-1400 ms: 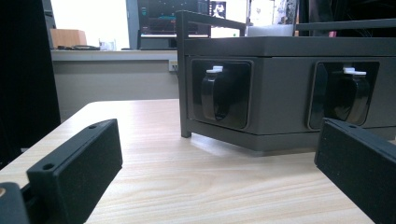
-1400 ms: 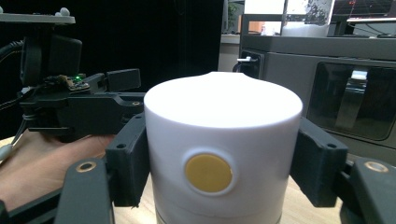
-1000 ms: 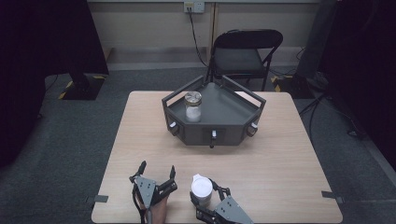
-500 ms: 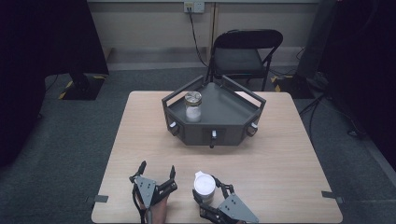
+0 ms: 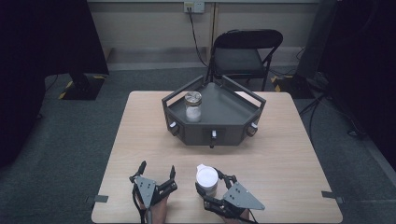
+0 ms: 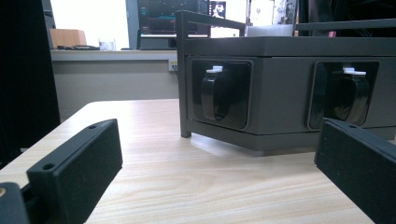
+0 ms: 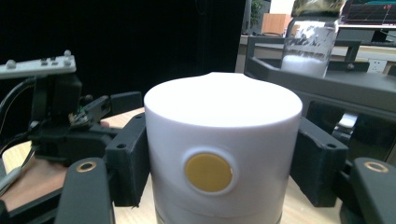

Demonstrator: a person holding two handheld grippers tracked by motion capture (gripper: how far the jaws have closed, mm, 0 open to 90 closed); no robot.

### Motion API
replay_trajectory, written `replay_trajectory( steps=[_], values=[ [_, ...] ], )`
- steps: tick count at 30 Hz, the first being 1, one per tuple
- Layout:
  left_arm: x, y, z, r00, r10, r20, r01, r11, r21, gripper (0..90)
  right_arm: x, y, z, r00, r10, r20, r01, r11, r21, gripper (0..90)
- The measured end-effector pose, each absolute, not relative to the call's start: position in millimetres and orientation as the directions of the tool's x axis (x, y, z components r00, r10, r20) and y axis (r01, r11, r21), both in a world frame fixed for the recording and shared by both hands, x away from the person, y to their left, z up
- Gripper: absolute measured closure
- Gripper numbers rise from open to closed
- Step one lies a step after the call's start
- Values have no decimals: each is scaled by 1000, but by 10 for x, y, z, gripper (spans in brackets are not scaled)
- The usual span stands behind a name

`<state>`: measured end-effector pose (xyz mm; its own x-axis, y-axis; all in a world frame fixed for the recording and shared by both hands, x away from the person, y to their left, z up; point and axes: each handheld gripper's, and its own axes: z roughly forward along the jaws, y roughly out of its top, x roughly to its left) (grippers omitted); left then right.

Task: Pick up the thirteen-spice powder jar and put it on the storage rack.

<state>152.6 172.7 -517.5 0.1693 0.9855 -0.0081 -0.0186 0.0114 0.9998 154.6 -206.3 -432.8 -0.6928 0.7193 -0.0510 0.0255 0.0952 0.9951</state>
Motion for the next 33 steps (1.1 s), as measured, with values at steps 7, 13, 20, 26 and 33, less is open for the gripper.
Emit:
replay_trajectory(
  steps=[7,13,20,26,33],
  values=[
    [1526,1729,-5175,171,985,-8,-19,11,1000,2,1728,-2137,-4179,-695,716,-70,5,102,995,300],
    [1526,1729,-5174,171,985,-8,-18,11,1000,2,1941,-2205,-4068,-685,725,-69,5,99,995,300],
    [1527,1736,-5174,175,985,-8,-18,12,1000,2,2163,-2219,-3885,-645,759,-84,-23,90,996,300],
    [1527,1739,-5174,176,984,-8,-18,12,1000,1,2361,-2247,-3722,-607,791,-74,-29,71,997,300],
    [1528,1740,-5174,177,984,-8,-18,12,1000,2,2576,-2271,-3534,-539,841,-53,-30,43,999,300]
  ],
)
